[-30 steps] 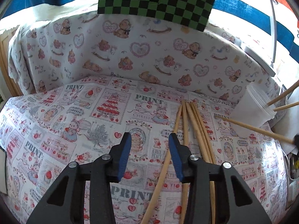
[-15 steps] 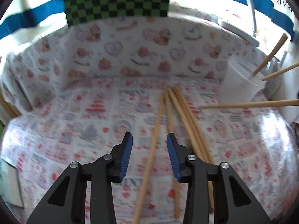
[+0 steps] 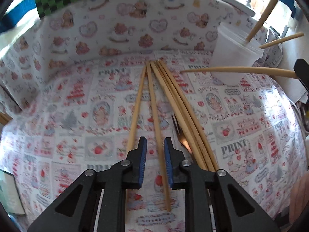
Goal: Organize utensils
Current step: 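Carry the stick toward the cup with the right tool while the left tool approaches the sticks, then grasp and lift a wooden stick with the left tool while the right tool holds its stick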
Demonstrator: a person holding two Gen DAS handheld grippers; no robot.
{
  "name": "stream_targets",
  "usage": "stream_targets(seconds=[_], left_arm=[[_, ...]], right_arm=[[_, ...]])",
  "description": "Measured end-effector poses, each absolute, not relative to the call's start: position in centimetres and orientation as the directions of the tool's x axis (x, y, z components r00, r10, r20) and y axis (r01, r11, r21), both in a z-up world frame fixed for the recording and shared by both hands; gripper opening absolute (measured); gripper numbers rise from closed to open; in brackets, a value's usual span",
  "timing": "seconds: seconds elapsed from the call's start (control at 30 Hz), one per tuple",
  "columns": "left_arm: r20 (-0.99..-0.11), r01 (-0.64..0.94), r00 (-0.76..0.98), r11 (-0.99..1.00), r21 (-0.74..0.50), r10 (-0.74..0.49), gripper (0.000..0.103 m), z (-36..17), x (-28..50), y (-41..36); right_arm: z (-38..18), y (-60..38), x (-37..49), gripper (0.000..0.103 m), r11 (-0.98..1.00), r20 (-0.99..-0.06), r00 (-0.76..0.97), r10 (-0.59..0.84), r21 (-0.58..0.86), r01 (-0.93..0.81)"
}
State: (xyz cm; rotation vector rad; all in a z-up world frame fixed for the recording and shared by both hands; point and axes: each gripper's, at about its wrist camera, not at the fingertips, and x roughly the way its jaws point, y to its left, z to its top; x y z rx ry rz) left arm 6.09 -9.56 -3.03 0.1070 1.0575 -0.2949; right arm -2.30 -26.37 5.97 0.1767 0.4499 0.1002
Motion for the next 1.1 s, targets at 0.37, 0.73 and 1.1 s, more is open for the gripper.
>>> stream_targets(seconds=[0.37, 0.73, 1.1], left_arm=[[-0.891, 0.292, 0.407, 0.953, -0.084, -0.203, 0.006, -3.8, 5.9, -10.1], [-0.822, 0.254, 0.493, 0.951, -0.176, -0.284, 0.005, -0.7, 5.7, -7.2], [-0.523, 0.257, 0.742, 0.898, -0.356, -0.419, 0.003, 6.6, 3.4, -2.0]], right_arm=[[5.3, -26.5, -1.5, 0.008, 0.981, -0.456, 0.88, 0.13, 0.188, -0.047], [5.8, -27.0, -1.9, 0.008, 0.98, -0.437, 0.891, 0.122, 0.198, -0.037], [5.8, -27.0, -1.9, 0.008, 0.979, -0.435, 0.892, 0.123, 0.2, -0.037]])
